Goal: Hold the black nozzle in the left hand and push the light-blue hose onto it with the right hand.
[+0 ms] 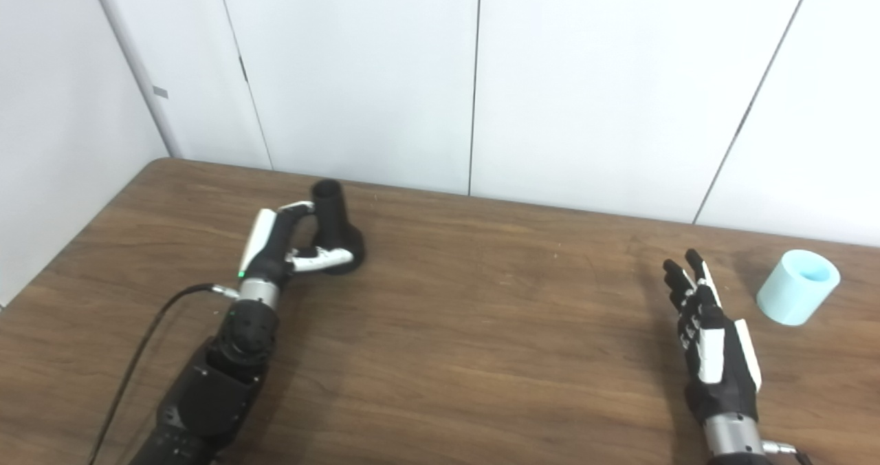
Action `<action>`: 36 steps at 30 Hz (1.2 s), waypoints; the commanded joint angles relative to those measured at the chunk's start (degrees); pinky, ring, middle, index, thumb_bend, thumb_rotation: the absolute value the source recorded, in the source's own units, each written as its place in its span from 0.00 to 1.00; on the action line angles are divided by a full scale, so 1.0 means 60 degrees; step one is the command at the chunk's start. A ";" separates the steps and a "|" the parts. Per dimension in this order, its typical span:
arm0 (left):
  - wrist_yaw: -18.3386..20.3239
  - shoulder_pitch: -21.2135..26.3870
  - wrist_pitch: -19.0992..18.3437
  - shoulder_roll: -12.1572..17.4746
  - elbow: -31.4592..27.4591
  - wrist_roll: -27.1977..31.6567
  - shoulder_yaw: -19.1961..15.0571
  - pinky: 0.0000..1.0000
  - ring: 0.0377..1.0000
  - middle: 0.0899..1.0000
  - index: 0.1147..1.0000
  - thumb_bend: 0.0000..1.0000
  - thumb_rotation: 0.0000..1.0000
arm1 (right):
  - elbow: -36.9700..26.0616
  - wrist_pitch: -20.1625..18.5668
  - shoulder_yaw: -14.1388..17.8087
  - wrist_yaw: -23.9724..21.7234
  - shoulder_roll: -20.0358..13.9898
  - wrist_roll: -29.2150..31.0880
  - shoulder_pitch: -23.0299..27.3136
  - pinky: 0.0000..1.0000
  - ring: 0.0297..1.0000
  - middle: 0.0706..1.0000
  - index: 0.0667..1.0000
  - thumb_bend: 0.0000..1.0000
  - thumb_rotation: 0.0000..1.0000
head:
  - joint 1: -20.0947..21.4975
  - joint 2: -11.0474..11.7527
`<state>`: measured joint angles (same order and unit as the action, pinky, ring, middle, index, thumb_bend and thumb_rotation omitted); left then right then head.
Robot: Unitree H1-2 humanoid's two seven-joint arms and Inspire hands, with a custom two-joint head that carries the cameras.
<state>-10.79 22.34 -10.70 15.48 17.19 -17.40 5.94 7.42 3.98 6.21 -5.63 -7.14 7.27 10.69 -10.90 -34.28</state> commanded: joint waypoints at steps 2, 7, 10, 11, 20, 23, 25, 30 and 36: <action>0.0697 -0.0449 -0.0601 -0.0213 -0.0055 -0.0442 0.0679 1.00 0.94 0.74 0.41 0.52 0.08 | -0.0015 -0.0092 -0.0058 0.0120 0.0194 -0.0006 -0.0357 0.99 0.96 0.91 0.99 0.77 1.00 | 0.0161 -0.0036; 0.1069 -0.0625 -0.0591 -0.0421 -0.0474 -0.0605 0.1345 1.00 0.94 0.75 0.41 0.52 0.08 | -0.0306 -0.0349 -0.0117 0.0233 0.0335 -0.0102 -0.0412 1.00 0.94 0.90 0.99 0.80 1.00 | 0.0490 -0.0102; 0.1385 -0.0794 -0.0552 -0.0525 -0.0791 -0.0685 0.1764 1.00 0.94 0.75 0.41 0.52 0.08 | -0.0555 -0.0528 -0.0187 0.0327 0.0447 -0.0179 -0.0464 1.00 0.95 0.90 0.99 0.80 1.00 | 0.0803 -0.0160; 0.1503 -0.0849 -0.0494 -0.0554 -0.0844 -0.0698 0.1906 1.00 0.95 0.75 0.41 0.52 0.08 | -0.0646 -0.0600 -0.0212 0.0368 0.0497 -0.0218 -0.0479 1.00 0.95 0.90 0.99 0.79 1.00 | 0.0969 -0.0189; 0.2538 -0.1331 -0.0393 -0.0718 -0.1576 -0.0644 0.2942 1.00 0.96 0.76 0.41 0.52 0.08 | -0.1177 -0.0969 -0.0482 0.0726 0.0894 -0.0612 -0.0565 1.00 0.94 0.89 1.00 0.74 1.00 | 0.1968 -0.0394; 0.2804 -0.1489 -0.0323 -0.0628 -0.1855 -0.0587 0.3095 1.00 0.96 0.76 0.41 0.52 0.08 | -0.1195 -0.0998 -0.0574 0.0857 0.1012 -0.0725 -0.0542 1.00 0.94 0.89 0.99 0.74 1.00 | 0.2300 -0.0438; 0.2915 -0.1576 -0.0215 -0.0561 -0.1956 -0.0497 0.3115 1.00 0.96 0.76 0.42 0.52 0.08 | -0.1206 -0.1018 -0.0643 0.0973 0.1107 -0.0842 -0.0524 1.00 0.93 0.88 0.99 0.74 1.00 | 0.2611 -0.0472; 0.3077 -0.1796 0.0125 -0.0498 -0.2081 -0.0363 0.3097 1.00 0.96 0.76 0.42 0.52 0.08 | -0.1230 -0.1053 -0.0819 0.1314 0.1388 -0.1128 -0.0472 0.97 0.91 0.86 0.97 0.75 1.00 | 0.3109 -0.0497; 0.3052 -0.1942 0.0644 -0.0466 -0.1978 -0.0457 0.3127 1.00 0.96 0.75 0.42 0.52 0.08 | -0.1209 -0.1070 -0.0876 0.1595 0.1602 -0.1361 -0.0448 0.91 0.89 0.84 0.95 0.75 1.00 | 0.3405 -0.0467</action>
<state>3.10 13.53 -5.11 11.54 2.65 -19.26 22.74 0.60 -1.89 1.81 4.05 1.54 -0.70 7.21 9.49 -37.00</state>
